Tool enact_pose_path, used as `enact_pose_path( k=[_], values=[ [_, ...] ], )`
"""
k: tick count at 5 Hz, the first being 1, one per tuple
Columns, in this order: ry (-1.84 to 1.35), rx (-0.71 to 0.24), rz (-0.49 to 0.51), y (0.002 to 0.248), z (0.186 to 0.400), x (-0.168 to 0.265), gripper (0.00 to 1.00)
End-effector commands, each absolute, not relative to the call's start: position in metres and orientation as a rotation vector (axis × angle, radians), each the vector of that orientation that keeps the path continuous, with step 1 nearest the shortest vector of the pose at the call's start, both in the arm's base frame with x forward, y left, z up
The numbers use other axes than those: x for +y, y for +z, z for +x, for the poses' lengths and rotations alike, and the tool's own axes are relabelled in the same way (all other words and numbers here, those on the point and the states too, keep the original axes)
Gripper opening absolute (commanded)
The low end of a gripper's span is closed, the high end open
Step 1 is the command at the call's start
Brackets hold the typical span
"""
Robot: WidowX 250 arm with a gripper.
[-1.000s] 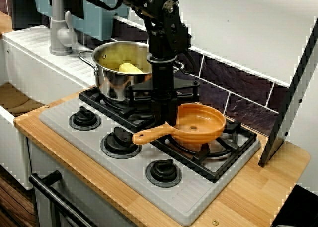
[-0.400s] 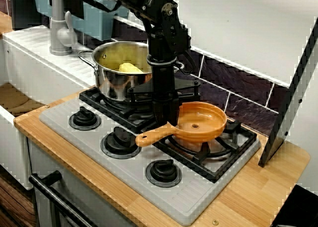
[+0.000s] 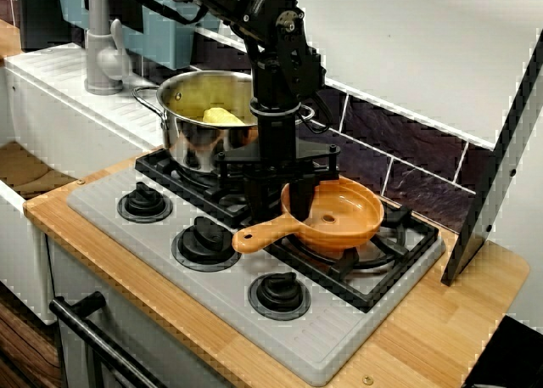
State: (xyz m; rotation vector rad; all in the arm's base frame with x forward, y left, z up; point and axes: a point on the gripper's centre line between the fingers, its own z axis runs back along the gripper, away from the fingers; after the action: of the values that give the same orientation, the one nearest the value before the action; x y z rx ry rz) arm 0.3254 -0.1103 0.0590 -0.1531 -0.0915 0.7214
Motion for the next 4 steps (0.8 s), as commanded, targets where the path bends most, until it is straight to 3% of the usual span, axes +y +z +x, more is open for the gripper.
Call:
enact_pose_path(
  k=[1,4],
  values=[
    [0.711,-0.115,-0.192,0.077,0.319,-0.11,1.0],
    [0.629,-0.144,-0.231,0.087,0.313,-0.113,1.0]
  ],
)
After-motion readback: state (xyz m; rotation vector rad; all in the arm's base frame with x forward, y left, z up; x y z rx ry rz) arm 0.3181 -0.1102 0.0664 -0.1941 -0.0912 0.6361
